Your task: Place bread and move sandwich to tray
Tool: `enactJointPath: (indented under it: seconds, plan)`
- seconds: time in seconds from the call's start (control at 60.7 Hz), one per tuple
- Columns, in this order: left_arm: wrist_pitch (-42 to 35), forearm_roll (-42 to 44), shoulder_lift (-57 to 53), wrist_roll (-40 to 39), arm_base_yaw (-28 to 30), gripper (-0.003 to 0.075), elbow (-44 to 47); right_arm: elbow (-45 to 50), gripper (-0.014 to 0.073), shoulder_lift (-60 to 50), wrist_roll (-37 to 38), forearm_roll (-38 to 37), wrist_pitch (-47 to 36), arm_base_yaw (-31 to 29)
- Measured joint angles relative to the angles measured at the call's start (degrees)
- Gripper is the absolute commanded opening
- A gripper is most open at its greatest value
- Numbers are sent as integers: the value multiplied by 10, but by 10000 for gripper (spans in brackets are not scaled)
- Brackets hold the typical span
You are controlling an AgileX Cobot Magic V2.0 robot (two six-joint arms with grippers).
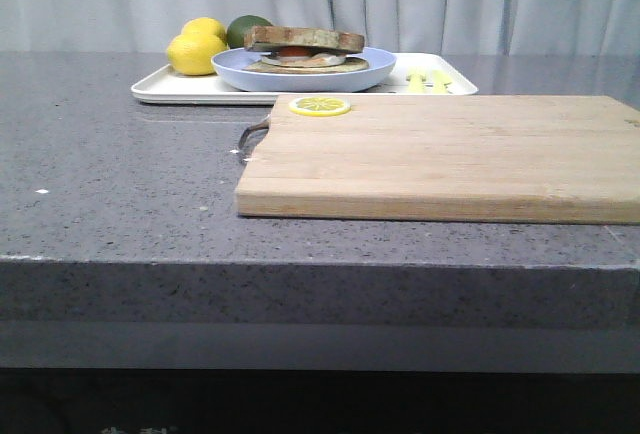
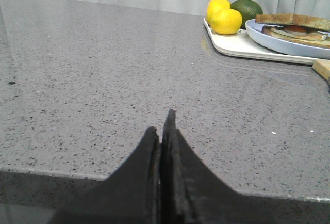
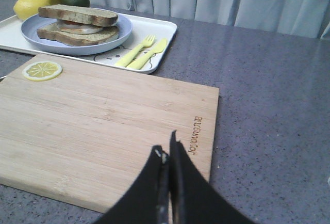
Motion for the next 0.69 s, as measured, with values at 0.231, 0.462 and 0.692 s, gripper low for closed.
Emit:
enactJointPath:
  seconds: [0.231,0.462,0.692]
  plan:
    - [-1,0,0,0,0,-18,0,0,-110,0,0,0,0,0]
    - [-1,0,0,0,0,-18,0,0,-110,-1,0,0,-13,0]
    - [-1,0,0,0,0,-18,0,28,-110,-50,0,-12,-28,-9]
